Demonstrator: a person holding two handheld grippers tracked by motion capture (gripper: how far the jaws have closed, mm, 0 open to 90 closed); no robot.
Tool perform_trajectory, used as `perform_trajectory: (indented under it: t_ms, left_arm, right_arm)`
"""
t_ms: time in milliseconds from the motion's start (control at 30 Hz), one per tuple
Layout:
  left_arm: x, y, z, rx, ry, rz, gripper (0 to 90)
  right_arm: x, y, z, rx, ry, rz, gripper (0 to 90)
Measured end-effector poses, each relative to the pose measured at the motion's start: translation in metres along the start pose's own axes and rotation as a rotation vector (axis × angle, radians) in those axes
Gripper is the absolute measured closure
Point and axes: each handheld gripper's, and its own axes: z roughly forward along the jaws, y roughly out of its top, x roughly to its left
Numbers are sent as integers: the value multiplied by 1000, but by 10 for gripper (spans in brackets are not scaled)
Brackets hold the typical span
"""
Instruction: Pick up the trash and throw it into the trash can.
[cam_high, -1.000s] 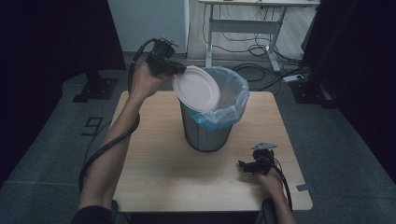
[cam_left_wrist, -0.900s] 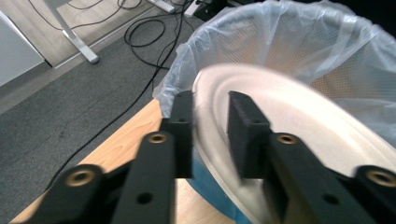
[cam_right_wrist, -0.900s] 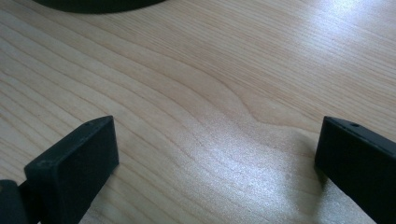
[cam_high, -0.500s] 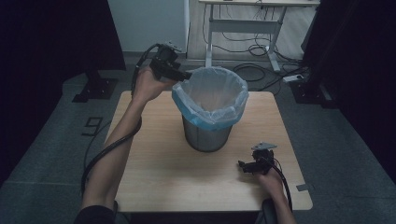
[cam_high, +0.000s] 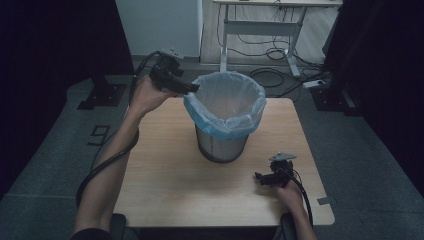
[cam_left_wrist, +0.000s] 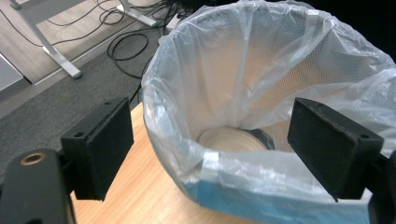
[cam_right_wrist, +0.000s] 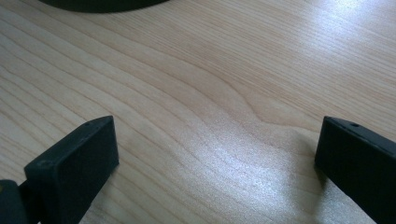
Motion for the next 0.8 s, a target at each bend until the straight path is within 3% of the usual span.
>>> perform_trajectory:
  t_ms: [800]
  left_arm:
    - [19,-66,-22,-16,36,-25,0]
  right_arm:
    - [0,0,0,0,0,2,0]
